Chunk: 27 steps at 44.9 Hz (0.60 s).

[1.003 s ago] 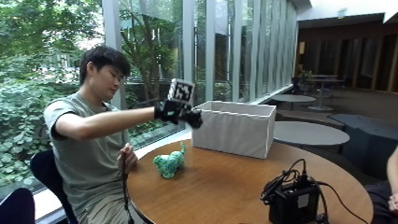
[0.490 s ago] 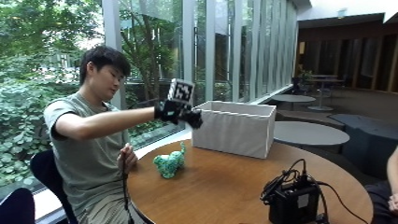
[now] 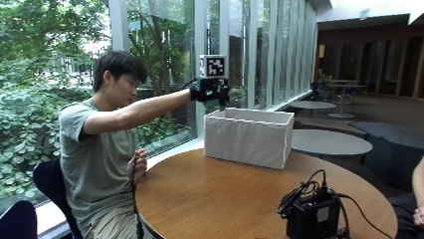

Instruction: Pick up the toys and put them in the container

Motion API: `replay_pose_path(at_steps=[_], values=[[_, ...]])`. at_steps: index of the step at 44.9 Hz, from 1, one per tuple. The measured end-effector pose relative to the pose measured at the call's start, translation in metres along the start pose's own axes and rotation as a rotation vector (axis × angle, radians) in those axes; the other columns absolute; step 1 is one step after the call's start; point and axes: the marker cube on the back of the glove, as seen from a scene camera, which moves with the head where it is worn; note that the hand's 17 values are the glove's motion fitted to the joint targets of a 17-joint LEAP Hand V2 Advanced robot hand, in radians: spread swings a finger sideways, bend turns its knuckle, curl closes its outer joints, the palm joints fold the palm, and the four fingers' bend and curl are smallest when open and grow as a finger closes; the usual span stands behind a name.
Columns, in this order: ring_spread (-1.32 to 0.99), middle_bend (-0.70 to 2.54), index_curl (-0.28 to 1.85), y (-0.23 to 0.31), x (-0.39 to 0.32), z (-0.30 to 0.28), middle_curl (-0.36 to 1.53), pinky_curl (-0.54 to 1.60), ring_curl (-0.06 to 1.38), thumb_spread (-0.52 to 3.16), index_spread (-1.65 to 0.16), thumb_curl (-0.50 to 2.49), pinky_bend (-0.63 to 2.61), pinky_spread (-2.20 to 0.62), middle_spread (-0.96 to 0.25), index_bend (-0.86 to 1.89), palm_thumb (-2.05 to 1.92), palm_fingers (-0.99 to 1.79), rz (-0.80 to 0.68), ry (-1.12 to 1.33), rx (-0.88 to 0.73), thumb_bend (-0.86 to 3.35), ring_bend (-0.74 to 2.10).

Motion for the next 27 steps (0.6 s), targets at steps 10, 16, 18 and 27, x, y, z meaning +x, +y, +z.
replay_pose_path(at_steps=[10,16,18,27], values=[[-0.56,1.41,1.12,-0.105,-0.132,-0.038,1.13,0.78,0.99,0.74,-0.23,1.16,1.08,-0.45,-0.25,1.21,0.59,0.64,-0.034,0.015,0.093,0.13,1.48],[-0.55,1.41,1.12,-0.153,-0.184,-0.026,1.12,0.78,0.99,0.70,-0.22,1.20,1.07,-0.45,-0.24,1.20,0.59,0.64,-0.110,0.034,0.100,0.12,1.48],[-0.54,1.41,1.12,-0.163,-0.198,-0.020,1.11,0.78,0.99,0.69,-0.22,1.21,1.07,-0.45,-0.24,1.19,0.59,0.64,-0.120,0.015,0.103,0.12,1.48],[-0.52,1.38,1.12,-0.182,-0.224,-0.003,1.08,0.78,0.97,0.66,-0.21,1.26,1.06,-0.45,-0.23,1.17,0.58,0.63,-0.095,-0.120,0.096,0.10,1.45]])
